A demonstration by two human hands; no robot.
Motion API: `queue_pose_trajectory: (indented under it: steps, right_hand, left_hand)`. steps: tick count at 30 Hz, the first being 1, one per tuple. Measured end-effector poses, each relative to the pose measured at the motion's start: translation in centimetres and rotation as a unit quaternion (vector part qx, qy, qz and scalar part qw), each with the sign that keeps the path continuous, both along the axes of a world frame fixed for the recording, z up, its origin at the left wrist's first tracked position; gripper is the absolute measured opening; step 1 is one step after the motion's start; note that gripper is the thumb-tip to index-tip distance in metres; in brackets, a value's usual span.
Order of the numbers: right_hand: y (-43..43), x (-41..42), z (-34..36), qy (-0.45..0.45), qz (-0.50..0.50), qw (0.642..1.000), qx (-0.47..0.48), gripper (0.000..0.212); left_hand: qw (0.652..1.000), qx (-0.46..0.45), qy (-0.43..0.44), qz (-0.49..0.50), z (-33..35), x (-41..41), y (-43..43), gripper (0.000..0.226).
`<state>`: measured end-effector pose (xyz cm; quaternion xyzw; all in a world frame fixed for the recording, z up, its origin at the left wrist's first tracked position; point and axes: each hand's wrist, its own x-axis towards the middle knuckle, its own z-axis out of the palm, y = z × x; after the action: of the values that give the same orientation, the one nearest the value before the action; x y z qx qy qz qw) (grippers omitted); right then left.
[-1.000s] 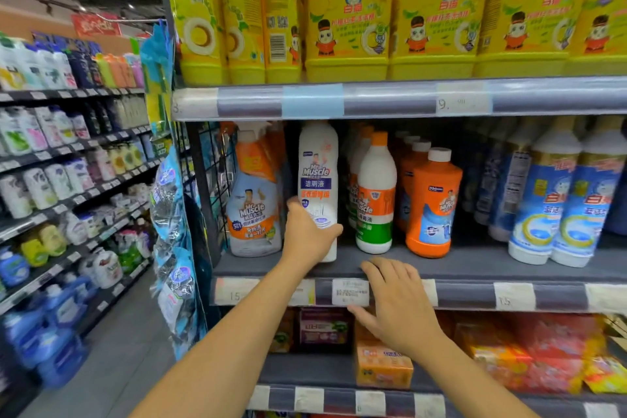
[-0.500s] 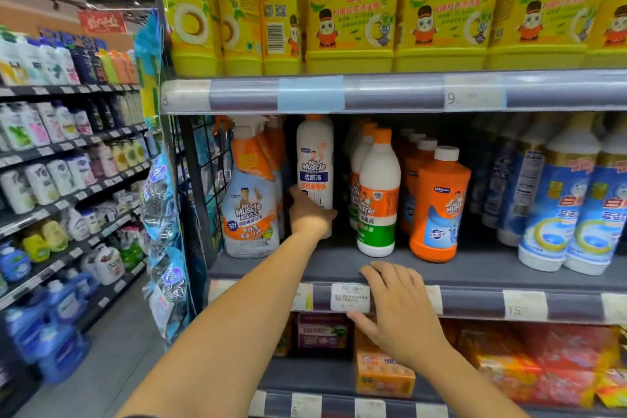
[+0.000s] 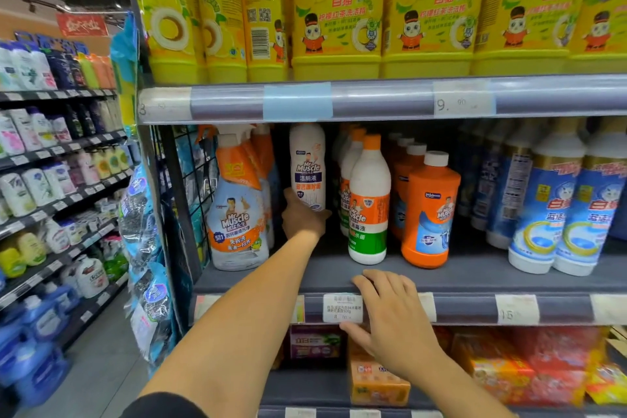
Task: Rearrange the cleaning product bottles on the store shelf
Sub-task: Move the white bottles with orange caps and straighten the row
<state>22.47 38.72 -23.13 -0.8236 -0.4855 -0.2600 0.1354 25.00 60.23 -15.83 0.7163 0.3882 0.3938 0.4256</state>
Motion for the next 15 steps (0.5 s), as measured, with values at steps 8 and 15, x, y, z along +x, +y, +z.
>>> queue_pose_trajectory:
  steps: [8, 15]
  right_hand:
    - [-0.1, -0.5, 0.7, 0.024, -0.003, 1.000, -0.021, 0.065]
    - [0.0, -0.4, 0.9, 0.038, -0.002, 0.999, -0.031, 0.067]
  left_hand:
    - [0.998, -0.040, 0.032, -0.037, 0.1, -0.6, 0.0, 0.080]
    - [0.988, -0.068, 0.129, -0.045, 0.3, -2.9, -1.6, 0.087]
